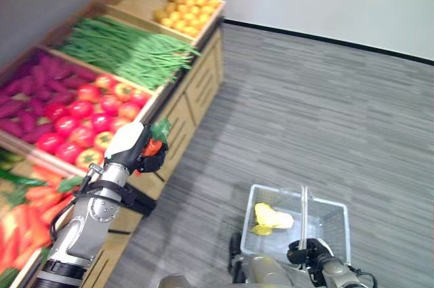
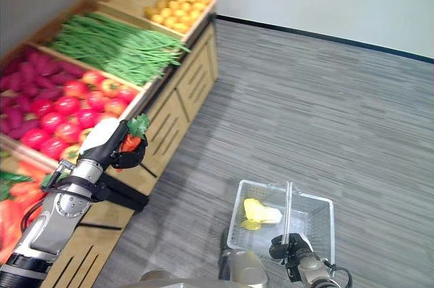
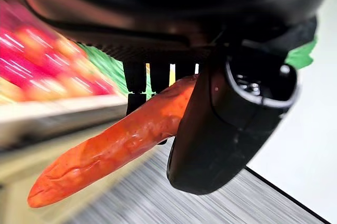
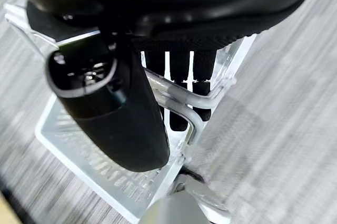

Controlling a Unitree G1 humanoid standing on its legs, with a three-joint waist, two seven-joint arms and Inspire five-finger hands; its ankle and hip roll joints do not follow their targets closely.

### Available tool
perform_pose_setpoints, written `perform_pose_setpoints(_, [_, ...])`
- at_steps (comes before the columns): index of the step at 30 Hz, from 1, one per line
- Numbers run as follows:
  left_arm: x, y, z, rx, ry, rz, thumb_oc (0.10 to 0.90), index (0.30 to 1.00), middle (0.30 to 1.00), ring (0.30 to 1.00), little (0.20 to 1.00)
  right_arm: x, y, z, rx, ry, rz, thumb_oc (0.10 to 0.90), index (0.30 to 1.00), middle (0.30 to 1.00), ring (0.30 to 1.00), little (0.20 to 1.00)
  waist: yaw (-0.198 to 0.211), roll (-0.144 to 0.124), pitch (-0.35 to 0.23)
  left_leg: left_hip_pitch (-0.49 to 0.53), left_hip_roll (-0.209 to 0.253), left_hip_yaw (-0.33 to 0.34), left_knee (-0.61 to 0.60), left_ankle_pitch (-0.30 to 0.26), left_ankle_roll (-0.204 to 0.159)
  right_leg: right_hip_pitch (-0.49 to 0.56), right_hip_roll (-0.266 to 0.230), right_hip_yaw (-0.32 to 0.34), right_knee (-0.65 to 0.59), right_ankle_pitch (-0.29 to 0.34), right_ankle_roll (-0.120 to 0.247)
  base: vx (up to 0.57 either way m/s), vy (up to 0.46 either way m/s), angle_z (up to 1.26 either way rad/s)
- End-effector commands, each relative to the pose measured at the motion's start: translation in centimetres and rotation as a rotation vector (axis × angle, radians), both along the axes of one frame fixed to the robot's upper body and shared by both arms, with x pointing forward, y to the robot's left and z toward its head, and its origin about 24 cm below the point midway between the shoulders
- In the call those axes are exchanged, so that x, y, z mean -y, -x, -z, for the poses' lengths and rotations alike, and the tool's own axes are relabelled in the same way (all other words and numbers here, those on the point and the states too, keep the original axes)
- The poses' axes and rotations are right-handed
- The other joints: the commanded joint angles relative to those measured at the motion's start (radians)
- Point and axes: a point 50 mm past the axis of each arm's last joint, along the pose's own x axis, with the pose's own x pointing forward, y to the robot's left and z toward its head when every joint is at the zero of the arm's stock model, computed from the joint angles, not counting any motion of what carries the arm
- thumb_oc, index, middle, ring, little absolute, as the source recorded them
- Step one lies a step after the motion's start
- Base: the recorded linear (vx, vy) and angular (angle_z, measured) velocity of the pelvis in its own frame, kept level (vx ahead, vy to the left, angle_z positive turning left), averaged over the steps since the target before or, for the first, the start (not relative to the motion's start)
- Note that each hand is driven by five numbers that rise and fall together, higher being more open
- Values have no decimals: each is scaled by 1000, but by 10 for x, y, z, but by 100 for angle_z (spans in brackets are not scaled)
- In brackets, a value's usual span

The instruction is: Get the vegetables into the basket

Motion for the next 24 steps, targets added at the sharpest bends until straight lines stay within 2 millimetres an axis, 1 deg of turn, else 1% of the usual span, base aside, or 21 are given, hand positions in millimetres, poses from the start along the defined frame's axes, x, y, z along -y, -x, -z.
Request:
perform_pose_setpoints(1, [-6, 0, -58, 287, -19, 2, 400, 300, 300, 300, 300, 28, 7, -8, -1, 90, -53, 400, 300, 300, 300, 300, 84, 69, 39, -39, 8, 4, -104, 146, 27, 115, -86, 47, 1, -46, 125, 102, 196, -134])
perform_pose_setpoints(2, [-7, 3, -58, 285, -26, 1, 400, 300, 300, 300, 300, 26, 9, -7, -11, 88, -70, 400, 300, 300, 300, 300, 80, 82, 38, 0, -6, 6, -121, 114, 33, 117, -87, 73, 14, -50, 132, 98, 234, -150])
perform_pose_setpoints(3, [-7, 3, -59, 288, -27, 2, 400, 300, 300, 300, 300, 25, 10, -6, -13, 86, -70, 400, 300, 300, 300, 300, 82, 83, 34, 11, -11, 12, -126, 102, 38, 119, -91, 81, 9, -46, 133, 120, 332, -128])
perform_pose_setpoints(5, [-7, 5, -59, 288, -21, 0, 400, 300, 300, 300, 300, 23, 13, -5, -19, 78, -57, 400, 300, 300, 300, 300, 80, 78, 23, 38, -32, 35, -122, 67, 53, 127, -112, 96, 3, -32, 143, 107, 305, -42])
perform_pose_setpoints(7, [-9, 6, -62, 292, -27, -2, 400, 300, 300, 300, 300, 18, 14, -3, -26, 66, -68, 400, 300, 300, 300, 300, 86, 67, 16, 61, -55, 66, -114, 36, 74, 132, -133, 127, 2, -25, 160, 90, 343, -13])
perform_pose_setpoints(8, [-11, 7, -64, 297, -33, -7, 400, 300, 300, 300, 300, 13, 12, -2, -22, 56, -86, 400, 300, 300, 300, 300, 86, 59, 13, 73, -79, 81, -107, 8, 95, 125, -154, 154, 15, -22, 174, 50, 284, -29])
perform_pose_setpoints(9, [-11, 7, -64, 297, -33, -7, 400, 300, 300, 300, 300, 13, 12, -2, -22, 56, -87, 400, 300, 300, 300, 300, 90, 57, 14, 73, -80, 86, -105, 5, 97, 123, -156, 159, 17, -22, 176, 41, 301, -43])
perform_pose_setpoints(12, [-12, 7, -67, 302, -41, -5, 400, 300, 300, 300, 300, 9, 12, -1, -28, 46, -96, 400, 300, 300, 300, 300, 92, 49, 10, 76, -108, 102, -83, -25, 121, 107, -182, 183, 28, -10, 195, 18, 187, -29])
perform_pose_setpoints(13, [-12, 7, -67, 302, -41, -5, 400, 300, 300, 300, 300, 9, 12, -1, -28, 45, -96, 400, 300, 300, 300, 300, 94, 49, 10, 75, -109, 103, -82, -26, 123, 106, -183, 184, 28, -10, 196, -5, 149, -3])
perform_pose_setpoints(16, [-12, 6, -71, 313, -43, -6, 400, 300, 300, 300, 300, 7, 11, -1, -22, 41, -89, 400, 300, 300, 300, 300, 92, 43, 6, 75, -130, 120, -70, -47, 137, 84, -206, 204, 31, 14, 217, -9, 168, -6])
perform_pose_setpoints(19, [-12, 6, -72, 316, -45, -2, 400, 300, 300, 300, 300, 6, 10, -1, -17, 37, -81, 400, 300, 300, 300, 300, 92, 41, 3, 74, -139, 133, -61, -59, 145, 72, -215, 214, 30, 26, 227, -4, 104, -16])
perform_pose_setpoints(20, [-12, 7, -73, 318, -45, 1, 400, 300, 300, 300, 300, 7, 9, -1, -12, 36, -66, 400, 300, 300, 300, 300, 91, 39, 1, 76, -147, 146, -56, -69, 152, 61, -224, 222, 29, 45, 239, -6, 158, -23])
perform_pose_setpoints(23, [-11, 6, -74, 317, -49, 7, 400, 300, 300, 300, 300, 7, 3, -3, 5, 38, -57, 400, 300, 300, 300, 300, 91, 35, 4, 81, -154, 171, -58, -76, 159, 32, -232, 230, 34, 89, 259, -19, 89, -30])
perform_pose_setpoints(24, [-12, 6, -74, 317, -49, 6, 400, 300, 300, 300, 300, 7, 2, -3, 5, 38, -58, 400, 300, 300, 300, 300, 93, 35, 4, 81, -155, 174, -59, -75, 160, 30, -232, 233, 33, 91, 260, -21, 37, -25])
